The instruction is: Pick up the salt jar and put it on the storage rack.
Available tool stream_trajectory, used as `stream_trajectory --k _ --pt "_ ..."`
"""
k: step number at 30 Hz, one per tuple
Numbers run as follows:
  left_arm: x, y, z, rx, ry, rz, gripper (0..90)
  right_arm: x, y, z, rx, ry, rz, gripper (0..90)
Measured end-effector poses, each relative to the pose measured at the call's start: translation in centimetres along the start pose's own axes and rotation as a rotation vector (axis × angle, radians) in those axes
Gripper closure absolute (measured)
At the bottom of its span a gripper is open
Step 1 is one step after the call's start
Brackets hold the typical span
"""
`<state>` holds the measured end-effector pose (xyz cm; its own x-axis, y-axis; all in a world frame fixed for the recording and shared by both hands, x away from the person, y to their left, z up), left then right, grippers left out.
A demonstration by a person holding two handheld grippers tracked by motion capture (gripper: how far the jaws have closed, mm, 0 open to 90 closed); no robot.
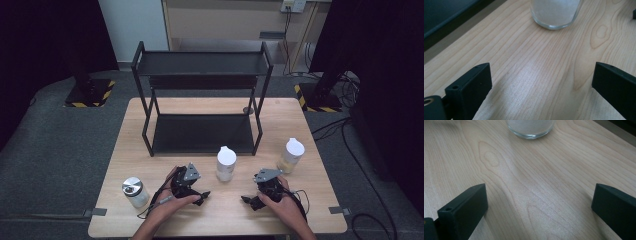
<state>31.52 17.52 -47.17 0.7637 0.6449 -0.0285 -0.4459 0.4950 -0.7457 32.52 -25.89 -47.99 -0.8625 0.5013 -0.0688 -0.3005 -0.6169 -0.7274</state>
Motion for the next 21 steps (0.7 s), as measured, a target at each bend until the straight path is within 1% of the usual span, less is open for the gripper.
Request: stream_trajectory --k 7,11,21 --pt "-0.4 -0.1 1.0 -0.022 -0.011 -0.001 1.7 0.0 0.0 0.0 0.0 0.0 0.0 1.0" --pt "-0.5 -0.1 1.3 -0.02 -0.014 0.003 1.5 0.0 0.0 0.0 0.0 0.0 0.0 1.0" --pt "-1.1 -0.1 2.5 -0.033 -0.019 0.005 1.5 0.0 0.0 0.0 0.0 0.0 0.0 1.0"
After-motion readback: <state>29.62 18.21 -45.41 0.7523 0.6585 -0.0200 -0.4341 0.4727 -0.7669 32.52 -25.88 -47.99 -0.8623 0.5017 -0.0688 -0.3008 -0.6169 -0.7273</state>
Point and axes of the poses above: each handheld gripper's, and its own axes: z roughly backward along the jaws, y roughly out of its underside, x roughly to its left, the point moved 4 cm from there along -z, roughly forward along the jaws, and after that the axes turned 4 degrees about z, right-handed, at the moved point
